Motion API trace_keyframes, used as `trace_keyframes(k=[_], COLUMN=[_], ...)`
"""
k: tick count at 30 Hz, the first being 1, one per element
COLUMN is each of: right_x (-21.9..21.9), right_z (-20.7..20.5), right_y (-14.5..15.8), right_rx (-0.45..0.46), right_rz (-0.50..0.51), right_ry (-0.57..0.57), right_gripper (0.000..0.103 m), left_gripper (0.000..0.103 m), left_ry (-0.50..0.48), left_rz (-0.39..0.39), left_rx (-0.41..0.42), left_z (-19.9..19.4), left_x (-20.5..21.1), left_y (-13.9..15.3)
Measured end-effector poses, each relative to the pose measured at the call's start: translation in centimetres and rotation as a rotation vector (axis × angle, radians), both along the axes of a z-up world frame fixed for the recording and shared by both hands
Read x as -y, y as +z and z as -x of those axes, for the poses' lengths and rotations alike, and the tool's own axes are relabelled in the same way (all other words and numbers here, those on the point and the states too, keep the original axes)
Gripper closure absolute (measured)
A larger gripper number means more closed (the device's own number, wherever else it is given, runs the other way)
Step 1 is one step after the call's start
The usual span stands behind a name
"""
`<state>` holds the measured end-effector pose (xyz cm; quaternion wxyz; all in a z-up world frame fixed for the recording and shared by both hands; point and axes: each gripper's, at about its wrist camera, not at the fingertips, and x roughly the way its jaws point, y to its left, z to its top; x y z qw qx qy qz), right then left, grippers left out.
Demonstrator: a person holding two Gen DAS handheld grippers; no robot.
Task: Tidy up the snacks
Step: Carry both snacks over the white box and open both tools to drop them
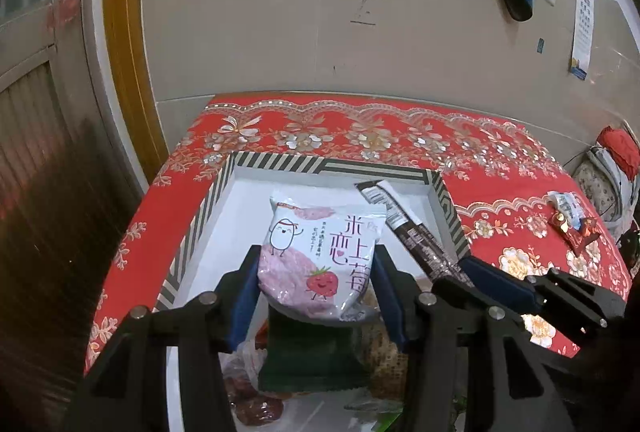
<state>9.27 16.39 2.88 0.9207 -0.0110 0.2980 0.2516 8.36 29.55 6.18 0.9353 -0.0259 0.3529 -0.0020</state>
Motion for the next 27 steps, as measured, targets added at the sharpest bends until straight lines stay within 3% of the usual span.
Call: trace_keyframes(k=[9, 11, 15, 19, 21, 27], right_x=[0.0, 0.1, 0.7, 1.5, 2.1, 3.6], right_z=[-0.2, -0.1, 0.1, 0.6, 1.0, 2.2], right_y=[-0.5, -0.5, -0.3, 0.1, 0.5, 2.1], right_rx=[-0.015, -0.006, 0.012, 0.048, 0.082, 0.179], right_rz=[-0.018, -0.021, -0.037, -0.066, -0.095, -0.13], right_ry=[0.0, -0.007, -0.016, -0.05, -0.065, -0.119], right_gripper=[0.082, 0.082, 0.082, 0.064, 0.048, 0.046], left_gripper=[0.044, 0.031, 0.021, 0.013, 0.012, 0.011], left_ry=[-0.008, -0.002, 0.01, 0.021, 0.032, 0.048], left_rz=[-0.015, -0.012, 0.007, 0.04, 0.055, 0.103], left_rx=[-0.004, -0.002, 0.009, 0.048, 0.089, 0.192], left_z=[0.0, 0.0, 0.1, 0.6, 1.0, 2.1], left_x=[0.3, 0.1, -0.2, -0.6, -0.9, -1.3], left_y=[-0.1, 0.0, 0.2, 0.9, 1.5, 2.7])
